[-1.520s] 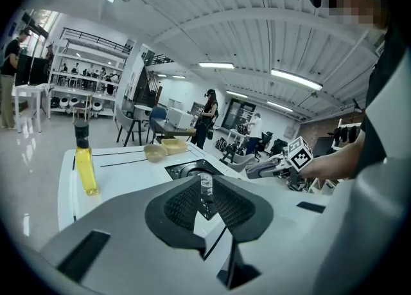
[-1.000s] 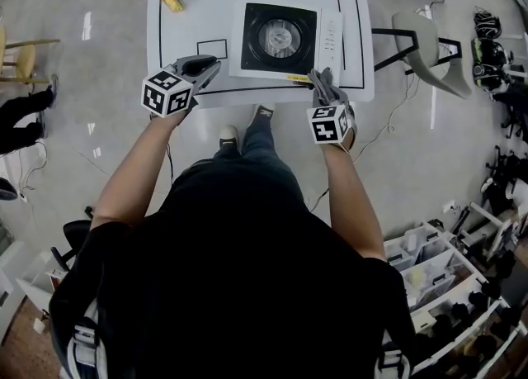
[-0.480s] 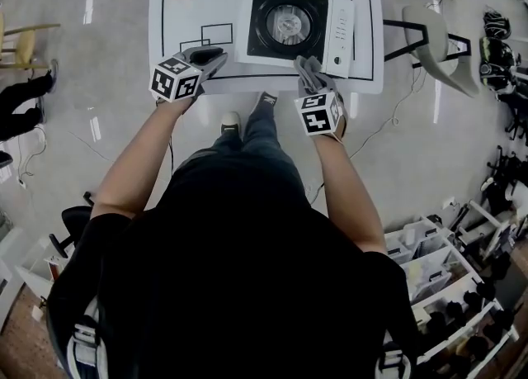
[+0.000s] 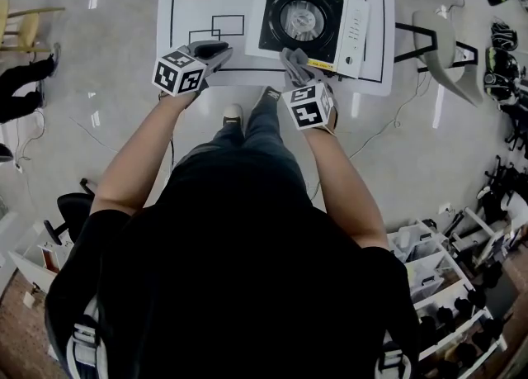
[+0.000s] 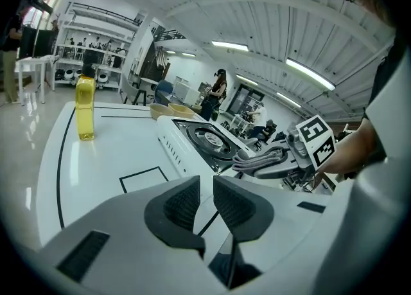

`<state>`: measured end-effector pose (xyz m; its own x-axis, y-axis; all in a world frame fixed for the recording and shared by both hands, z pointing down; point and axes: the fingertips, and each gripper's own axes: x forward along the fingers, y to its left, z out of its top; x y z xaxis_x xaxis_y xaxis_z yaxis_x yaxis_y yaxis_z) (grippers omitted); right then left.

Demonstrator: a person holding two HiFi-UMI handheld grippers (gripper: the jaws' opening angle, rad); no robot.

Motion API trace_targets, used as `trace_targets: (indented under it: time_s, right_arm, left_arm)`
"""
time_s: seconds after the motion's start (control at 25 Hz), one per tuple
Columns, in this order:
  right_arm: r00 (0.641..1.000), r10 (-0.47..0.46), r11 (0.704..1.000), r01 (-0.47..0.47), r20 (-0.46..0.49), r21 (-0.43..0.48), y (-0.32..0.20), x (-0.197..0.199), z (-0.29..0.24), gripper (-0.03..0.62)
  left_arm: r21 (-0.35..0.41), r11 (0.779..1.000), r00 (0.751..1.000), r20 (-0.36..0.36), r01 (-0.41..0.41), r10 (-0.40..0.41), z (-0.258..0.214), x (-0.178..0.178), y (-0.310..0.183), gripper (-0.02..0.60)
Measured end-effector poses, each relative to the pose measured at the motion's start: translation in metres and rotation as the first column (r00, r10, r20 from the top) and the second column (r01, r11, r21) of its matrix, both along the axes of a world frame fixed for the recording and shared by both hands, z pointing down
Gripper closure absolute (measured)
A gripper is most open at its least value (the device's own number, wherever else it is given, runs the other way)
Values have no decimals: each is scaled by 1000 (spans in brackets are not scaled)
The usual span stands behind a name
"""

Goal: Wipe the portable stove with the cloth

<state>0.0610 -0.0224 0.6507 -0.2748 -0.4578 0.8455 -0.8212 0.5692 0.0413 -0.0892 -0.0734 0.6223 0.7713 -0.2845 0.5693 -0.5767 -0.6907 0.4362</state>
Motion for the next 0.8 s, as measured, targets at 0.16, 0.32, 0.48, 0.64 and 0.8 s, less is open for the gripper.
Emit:
trace_targets:
  time_s: [0.16,0.32,0.48,0.64,0.8]
  right_arm:
    - [998,-63,998,63,5,13,-1,-29,-2,480]
    - [993,-115,993,114,14,21,-4,-54,-4,480]
    - [987,-156,987,156,20,27,-5,-75,-6,480]
    - [978,-206,978,206,15,33,-5,-92,-5,480]
    - [964,-258,966,257,67,34,-7,-110,-9,480]
  left_arm:
    - [-7,1000,1000,-1,12,-12,1,-9,5,508]
    - [-13,1000,1000,0,23,-23,0,-19,9,509]
    - [-15,999,999,1,39,-39,0,-31,11,509]
    - [-25,998,999,-1,53,-53,2,-42,13,509]
    - [-35,998,998,-3,59,-59,6,-47,15,509]
